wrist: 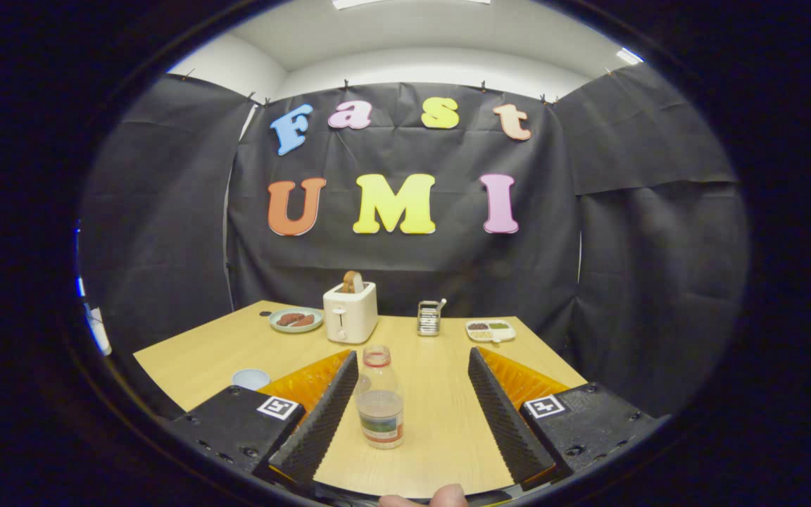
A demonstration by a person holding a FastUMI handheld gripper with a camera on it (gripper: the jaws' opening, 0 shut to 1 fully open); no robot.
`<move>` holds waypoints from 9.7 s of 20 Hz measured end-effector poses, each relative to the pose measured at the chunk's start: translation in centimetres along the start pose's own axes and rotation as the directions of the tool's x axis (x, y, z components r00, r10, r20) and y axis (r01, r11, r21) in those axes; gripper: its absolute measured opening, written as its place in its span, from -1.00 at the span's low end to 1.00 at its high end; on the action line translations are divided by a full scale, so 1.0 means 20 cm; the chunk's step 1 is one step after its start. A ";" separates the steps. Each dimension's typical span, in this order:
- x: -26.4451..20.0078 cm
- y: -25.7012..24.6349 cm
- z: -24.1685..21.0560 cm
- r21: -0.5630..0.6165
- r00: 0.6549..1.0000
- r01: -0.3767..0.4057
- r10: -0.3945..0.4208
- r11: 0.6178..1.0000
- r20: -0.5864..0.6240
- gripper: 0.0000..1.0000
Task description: Take the bottle from table, then pour the juice into the cup, finally place the bottle on the coaster
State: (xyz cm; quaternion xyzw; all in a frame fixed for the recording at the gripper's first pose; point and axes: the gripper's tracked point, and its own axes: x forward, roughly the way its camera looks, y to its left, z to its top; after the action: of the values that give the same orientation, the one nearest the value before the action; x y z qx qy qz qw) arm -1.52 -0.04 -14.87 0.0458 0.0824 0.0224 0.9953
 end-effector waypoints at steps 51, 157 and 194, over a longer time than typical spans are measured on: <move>0.55 0.31 -0.39 -0.297 0.996 0.036 -0.059 0.954 -0.069 0.48; 0.59 0.71 -0.18 -0.942 0.999 0.024 -0.029 -0.335 0.035 0.47; 0.62 0.82 -0.02 -0.870 0.998 0.057 0.006 -0.490 0.062 0.47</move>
State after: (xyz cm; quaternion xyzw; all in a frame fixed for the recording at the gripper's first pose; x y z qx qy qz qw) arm 10.07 16.91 -15.82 -0.8372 0.0054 0.0565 0.5439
